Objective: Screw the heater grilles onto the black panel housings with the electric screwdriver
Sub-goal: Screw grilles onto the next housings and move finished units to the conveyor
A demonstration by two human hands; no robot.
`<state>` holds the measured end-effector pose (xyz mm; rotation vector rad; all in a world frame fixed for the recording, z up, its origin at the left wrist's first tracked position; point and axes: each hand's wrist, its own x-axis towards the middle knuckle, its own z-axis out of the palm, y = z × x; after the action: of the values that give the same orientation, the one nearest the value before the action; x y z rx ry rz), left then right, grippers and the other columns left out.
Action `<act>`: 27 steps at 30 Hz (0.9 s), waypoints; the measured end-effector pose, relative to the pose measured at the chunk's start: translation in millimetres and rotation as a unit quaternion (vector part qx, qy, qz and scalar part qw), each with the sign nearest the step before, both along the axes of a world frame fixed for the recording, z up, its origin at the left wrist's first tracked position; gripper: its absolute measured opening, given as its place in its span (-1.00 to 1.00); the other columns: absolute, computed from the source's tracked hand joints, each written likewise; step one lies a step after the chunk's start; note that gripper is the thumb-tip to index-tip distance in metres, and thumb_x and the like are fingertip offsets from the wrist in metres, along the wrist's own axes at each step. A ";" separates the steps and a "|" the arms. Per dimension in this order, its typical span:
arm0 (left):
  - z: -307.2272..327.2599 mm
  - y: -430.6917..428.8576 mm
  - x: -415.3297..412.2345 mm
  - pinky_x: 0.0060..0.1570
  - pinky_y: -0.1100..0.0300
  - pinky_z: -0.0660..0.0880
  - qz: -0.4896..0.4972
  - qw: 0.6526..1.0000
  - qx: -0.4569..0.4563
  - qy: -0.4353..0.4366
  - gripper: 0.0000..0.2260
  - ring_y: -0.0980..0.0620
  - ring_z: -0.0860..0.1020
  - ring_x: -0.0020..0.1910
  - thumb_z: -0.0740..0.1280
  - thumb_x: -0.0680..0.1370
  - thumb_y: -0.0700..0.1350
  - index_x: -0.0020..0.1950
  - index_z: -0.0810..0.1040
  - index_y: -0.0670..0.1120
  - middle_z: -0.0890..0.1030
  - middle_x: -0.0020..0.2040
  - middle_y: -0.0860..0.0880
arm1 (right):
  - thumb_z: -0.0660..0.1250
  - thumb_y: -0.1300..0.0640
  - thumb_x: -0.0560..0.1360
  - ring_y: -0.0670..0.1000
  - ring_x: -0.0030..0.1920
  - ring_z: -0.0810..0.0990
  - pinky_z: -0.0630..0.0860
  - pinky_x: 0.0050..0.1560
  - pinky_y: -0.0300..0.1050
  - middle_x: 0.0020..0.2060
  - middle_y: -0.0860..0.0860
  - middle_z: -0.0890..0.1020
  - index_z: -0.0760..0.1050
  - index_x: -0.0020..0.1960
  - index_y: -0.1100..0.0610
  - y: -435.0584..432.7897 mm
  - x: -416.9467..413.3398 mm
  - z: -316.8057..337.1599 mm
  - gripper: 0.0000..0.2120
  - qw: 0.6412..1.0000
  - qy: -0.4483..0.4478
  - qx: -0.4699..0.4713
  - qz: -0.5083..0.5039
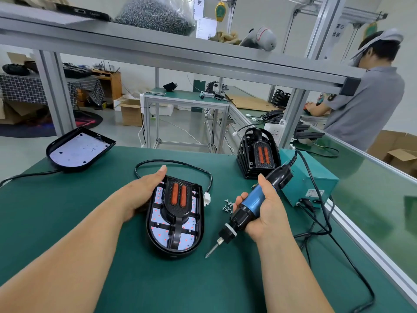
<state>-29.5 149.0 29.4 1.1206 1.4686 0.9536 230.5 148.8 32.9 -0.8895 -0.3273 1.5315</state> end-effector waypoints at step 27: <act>44.5 1.1 58.8 0.26 0.03 0.41 -0.033 0.789 0.195 0.581 -0.63 -0.11 0.47 0.30 0.34 0.55 0.10 0.36 0.49 0.15 0.54 0.27 -0.01 | 0.48 -0.09 0.45 0.07 -0.51 0.50 0.52 -0.31 -0.08 -0.48 0.09 0.50 0.40 -0.06 0.12 6.0 6.0 -5.6 -0.64 1.000 -0.009 -0.018 0.009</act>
<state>29.3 150.1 73.8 2.2948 2.1886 0.4637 236.5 154.8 27.3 -0.9317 -0.3222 1.5508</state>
